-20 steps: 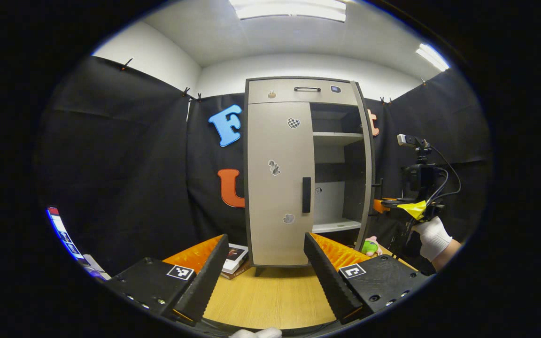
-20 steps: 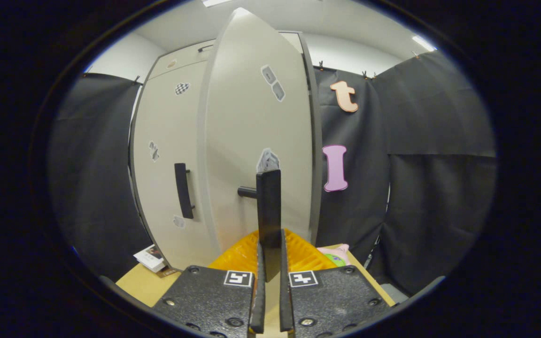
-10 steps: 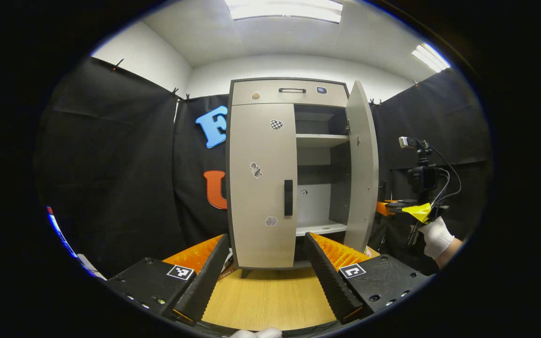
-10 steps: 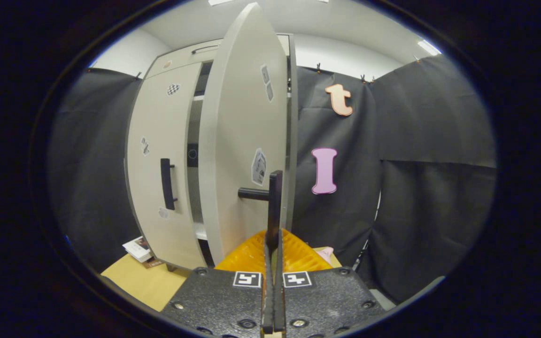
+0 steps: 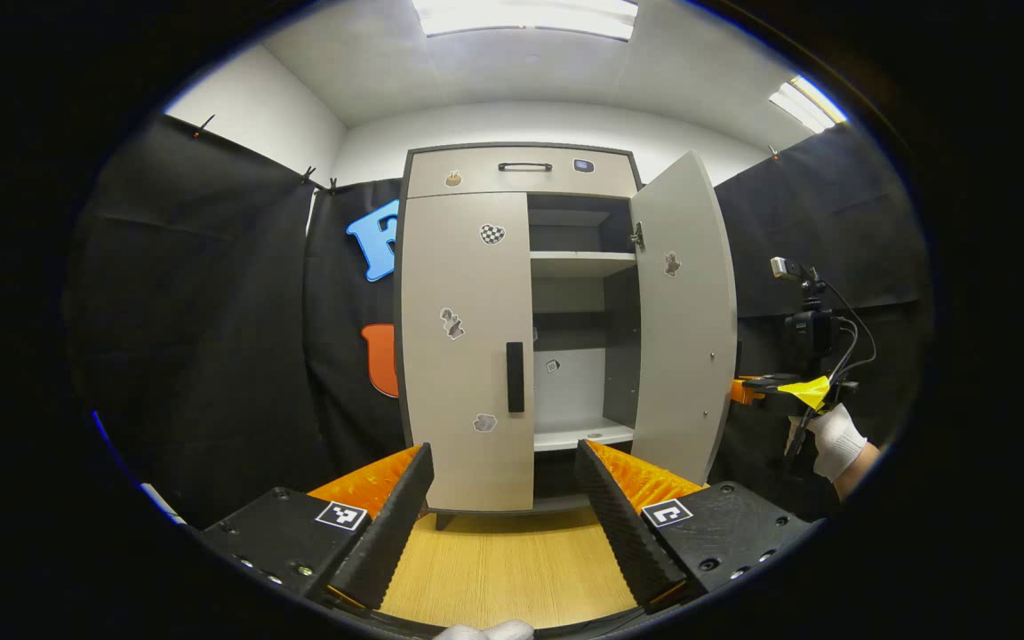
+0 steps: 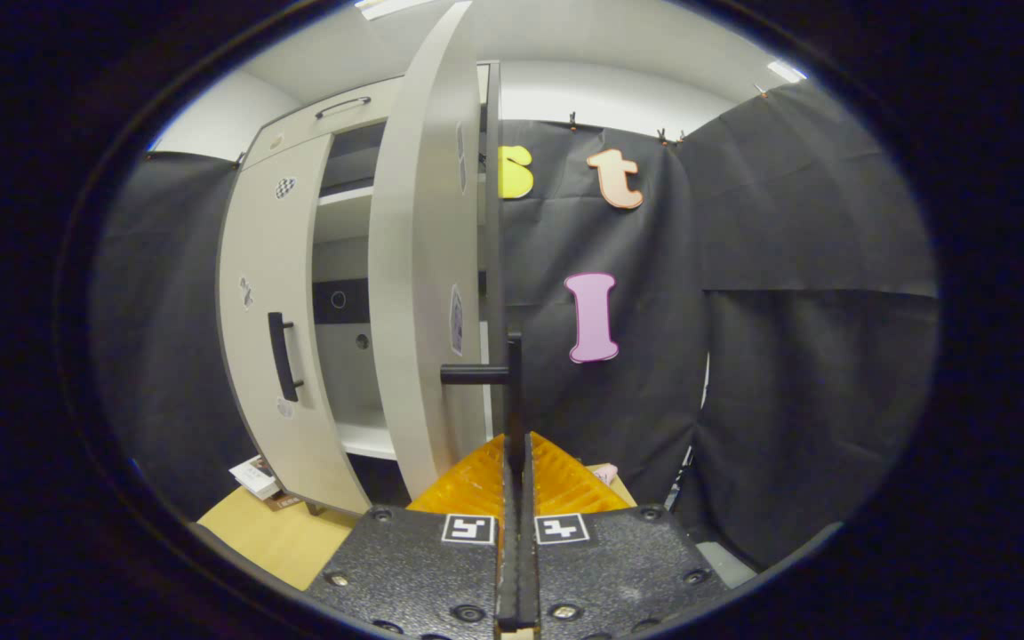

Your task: Open the right door of the double-door shoe cabinet with the right hand, and open the left door with the left hand.

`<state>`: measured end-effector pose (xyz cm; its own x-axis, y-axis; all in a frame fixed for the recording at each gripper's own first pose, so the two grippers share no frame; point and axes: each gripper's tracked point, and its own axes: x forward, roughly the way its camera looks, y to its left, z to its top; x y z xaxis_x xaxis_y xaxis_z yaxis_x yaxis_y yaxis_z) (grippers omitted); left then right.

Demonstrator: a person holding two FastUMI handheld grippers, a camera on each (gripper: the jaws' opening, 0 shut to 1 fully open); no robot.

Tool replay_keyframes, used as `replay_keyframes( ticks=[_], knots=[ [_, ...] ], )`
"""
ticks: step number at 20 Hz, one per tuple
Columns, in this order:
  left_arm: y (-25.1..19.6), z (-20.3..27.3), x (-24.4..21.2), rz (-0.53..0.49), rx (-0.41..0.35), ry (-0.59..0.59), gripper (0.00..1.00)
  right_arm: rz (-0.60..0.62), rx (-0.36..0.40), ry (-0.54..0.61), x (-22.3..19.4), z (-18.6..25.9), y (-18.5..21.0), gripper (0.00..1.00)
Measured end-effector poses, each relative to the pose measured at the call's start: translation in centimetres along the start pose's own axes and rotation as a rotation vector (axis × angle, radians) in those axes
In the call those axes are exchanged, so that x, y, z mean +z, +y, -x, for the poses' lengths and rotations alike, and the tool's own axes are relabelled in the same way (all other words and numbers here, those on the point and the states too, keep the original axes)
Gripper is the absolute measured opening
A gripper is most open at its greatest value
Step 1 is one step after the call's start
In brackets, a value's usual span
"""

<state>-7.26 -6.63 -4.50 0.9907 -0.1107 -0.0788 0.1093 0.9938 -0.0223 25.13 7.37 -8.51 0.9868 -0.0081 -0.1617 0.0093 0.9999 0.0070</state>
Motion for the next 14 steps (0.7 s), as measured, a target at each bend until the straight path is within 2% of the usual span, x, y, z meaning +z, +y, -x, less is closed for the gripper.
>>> replay_keyframes(
  ticks=[11,12,13,14],
  knots=[
    [-0.9,-0.3,0.3,0.006,0.003,-0.001,0.96,-0.005,-0.011,0.001,0.6,0.0,-1.4,0.06],
    [-0.8,-0.3,0.3,0.005,0.003,0.0,0.96,-0.007,-0.029,0.002,0.8,0.1,-1.7,0.17],
    [-0.4,-0.3,0.3,0.004,0.004,-0.001,0.96,-0.005,-0.051,0.0,0.8,0.5,-2.5,0.22],
    [-0.2,-0.4,0.4,0.004,0.003,-0.002,0.96,-0.002,-0.071,-0.002,0.9,1.0,-3.0,0.39]
  ],
)
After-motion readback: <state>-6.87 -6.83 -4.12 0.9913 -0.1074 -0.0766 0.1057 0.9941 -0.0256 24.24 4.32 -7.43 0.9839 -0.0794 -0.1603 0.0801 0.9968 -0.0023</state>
